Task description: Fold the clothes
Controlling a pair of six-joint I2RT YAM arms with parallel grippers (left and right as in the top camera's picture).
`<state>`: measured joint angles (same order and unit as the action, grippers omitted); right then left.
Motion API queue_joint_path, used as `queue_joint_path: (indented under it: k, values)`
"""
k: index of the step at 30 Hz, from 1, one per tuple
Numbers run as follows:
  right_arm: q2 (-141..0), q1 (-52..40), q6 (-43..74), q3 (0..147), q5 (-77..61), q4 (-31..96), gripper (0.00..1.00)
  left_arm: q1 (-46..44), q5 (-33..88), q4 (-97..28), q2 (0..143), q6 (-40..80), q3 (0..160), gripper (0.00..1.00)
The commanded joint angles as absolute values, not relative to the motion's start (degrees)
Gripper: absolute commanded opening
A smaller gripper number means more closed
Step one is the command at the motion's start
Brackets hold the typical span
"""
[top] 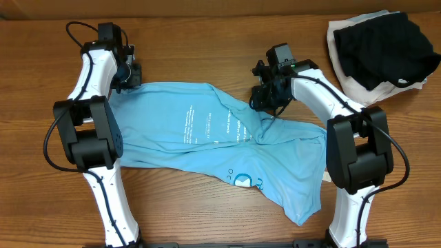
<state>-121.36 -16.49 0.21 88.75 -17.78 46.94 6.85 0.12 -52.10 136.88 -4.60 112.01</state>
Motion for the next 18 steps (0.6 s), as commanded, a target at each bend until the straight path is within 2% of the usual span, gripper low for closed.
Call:
queue_joint_path:
  k: [1,13,18]
  values:
    - [-121.5,-15.7,0.1,90.3,-17.9,45.5,0.04,7.2,-0.4,-52.2,136.0,-4.0,112.2,0.04]
    - [-121.5,-5.8,-0.5,110.5,-17.0,45.8,0.04,7.2,-0.4,-63.4,135.8,-3.6,131.2,0.04]
    - [-121.5,-3.9,-2.9,114.6,-17.2,48.2,0.04,7.2,-0.5,-65.9,135.8,-3.6,135.4,0.11]
